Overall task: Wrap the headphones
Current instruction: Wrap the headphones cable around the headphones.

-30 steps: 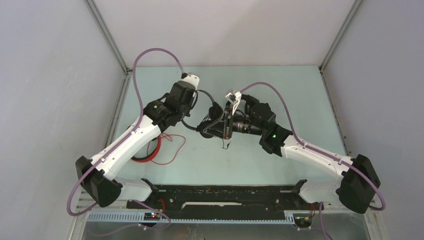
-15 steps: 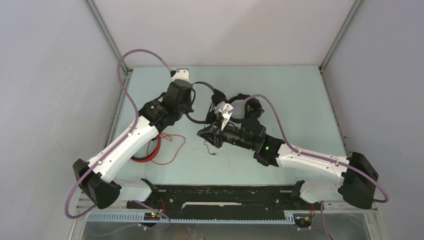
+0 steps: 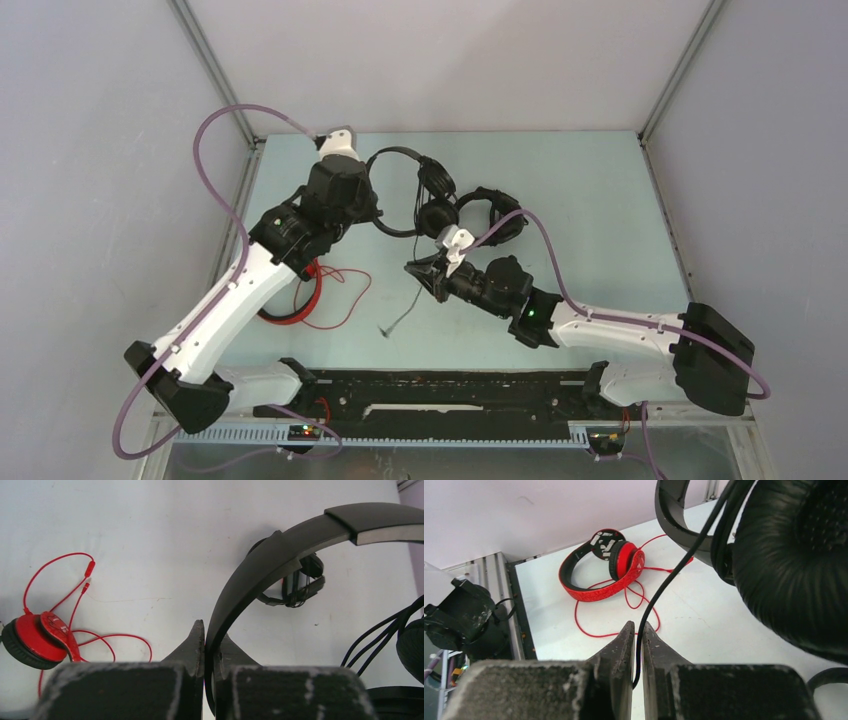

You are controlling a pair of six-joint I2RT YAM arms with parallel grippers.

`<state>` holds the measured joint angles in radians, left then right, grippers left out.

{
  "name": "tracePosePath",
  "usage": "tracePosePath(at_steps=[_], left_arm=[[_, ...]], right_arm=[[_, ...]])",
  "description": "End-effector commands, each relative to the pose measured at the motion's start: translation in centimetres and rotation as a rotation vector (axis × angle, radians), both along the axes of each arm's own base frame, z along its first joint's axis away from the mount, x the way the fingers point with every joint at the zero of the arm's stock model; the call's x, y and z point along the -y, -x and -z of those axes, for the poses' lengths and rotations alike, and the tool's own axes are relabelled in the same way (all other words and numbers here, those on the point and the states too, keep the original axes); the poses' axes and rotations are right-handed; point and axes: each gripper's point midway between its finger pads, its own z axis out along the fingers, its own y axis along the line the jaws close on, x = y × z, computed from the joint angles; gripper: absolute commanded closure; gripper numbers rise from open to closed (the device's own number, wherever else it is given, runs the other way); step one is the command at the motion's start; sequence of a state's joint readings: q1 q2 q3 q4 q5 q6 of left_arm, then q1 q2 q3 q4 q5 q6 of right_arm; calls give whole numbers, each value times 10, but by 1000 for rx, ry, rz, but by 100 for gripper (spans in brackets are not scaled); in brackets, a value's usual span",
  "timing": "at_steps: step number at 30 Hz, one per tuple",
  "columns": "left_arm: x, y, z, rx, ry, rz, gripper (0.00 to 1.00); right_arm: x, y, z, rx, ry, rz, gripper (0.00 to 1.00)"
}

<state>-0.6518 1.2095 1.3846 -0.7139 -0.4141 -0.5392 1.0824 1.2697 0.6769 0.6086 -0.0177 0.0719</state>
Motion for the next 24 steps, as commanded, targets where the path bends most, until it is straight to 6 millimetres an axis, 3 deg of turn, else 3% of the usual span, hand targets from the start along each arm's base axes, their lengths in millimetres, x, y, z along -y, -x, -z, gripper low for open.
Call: tracePosePath(at_steps=[1,24], left_arm=[[6,3,-59,114,177,1,100],[25,19,-85,124,302,104,100]], right_arm=[[4,-9,-18,101,-57,64,89],[8,-20,7,150,-36,131,82]])
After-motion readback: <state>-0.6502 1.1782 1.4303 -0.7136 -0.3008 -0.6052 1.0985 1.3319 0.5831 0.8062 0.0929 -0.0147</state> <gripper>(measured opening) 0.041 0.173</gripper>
